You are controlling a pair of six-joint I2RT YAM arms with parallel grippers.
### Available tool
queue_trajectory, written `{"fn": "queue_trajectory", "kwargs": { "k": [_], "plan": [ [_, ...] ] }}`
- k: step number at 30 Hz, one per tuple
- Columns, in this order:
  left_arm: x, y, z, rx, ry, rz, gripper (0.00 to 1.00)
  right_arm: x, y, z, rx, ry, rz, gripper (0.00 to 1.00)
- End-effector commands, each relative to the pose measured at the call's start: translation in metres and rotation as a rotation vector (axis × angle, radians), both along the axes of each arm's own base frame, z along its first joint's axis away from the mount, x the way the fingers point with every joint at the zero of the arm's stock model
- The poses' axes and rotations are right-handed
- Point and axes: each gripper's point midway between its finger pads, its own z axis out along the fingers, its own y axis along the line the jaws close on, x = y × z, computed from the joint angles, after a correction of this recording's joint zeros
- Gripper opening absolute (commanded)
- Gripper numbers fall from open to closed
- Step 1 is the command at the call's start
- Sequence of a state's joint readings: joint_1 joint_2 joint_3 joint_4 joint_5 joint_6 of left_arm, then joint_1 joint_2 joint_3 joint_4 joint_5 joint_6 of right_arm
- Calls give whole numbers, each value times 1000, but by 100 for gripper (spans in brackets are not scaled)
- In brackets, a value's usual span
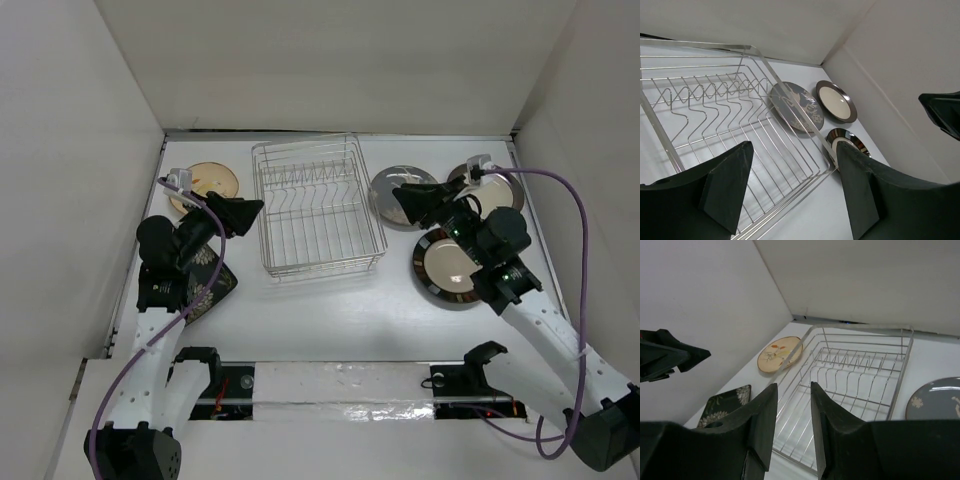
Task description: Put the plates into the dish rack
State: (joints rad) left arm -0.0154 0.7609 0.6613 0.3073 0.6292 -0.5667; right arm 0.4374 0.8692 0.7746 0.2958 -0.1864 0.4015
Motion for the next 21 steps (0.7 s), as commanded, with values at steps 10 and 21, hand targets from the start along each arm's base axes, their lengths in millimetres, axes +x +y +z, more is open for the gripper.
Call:
{"fn": "queue_trajectory", "kwargs": {
  "k": [10,21],
  "plan": [
    [-9,2,28,-18,-107,14,15,-38,137,-20,-121,84,309,1],
    [-68,-7,120,-61,-380,-53,0,-86,282,-99,-239,299,460,1]
  ]
}}
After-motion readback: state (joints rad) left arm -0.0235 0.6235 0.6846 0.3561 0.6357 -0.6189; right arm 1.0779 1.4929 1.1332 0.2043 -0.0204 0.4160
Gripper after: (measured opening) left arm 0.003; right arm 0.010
